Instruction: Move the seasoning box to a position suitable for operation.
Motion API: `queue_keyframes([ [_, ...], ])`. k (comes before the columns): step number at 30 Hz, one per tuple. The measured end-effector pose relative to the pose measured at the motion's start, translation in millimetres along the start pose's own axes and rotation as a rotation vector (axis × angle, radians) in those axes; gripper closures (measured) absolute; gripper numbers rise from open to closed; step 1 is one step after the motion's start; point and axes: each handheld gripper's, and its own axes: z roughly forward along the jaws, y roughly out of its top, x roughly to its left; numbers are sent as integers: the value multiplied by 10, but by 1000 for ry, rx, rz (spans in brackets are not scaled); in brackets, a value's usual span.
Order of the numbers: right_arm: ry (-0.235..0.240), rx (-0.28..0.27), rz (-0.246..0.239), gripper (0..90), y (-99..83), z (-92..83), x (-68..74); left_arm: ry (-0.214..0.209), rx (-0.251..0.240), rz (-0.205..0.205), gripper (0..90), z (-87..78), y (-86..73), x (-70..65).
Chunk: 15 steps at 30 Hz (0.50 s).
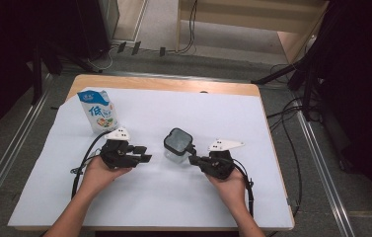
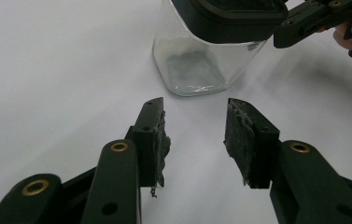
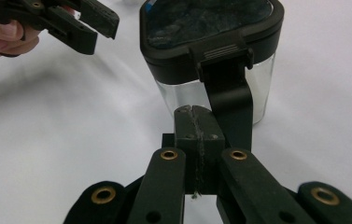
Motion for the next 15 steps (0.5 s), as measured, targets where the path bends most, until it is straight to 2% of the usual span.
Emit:
queue_keyframes([
  [7, -17, -1, 1, 900, 37, -4, -116, 9, 3, -1, 531, -16, -38, -9],
  [10, -15, -7, 38, 900, 40, -21, -176, 2, -1, -8, 517, -11, -67, -16],
  [14, -32, 4, 26, 900, 66, -26, -221, -1, -9, 3, 494, 16, -86, -40],
  [15, -39, 6, 18, 900, 72, -27, -229, 0, -12, 16, 487, 26, -86, -40],
])
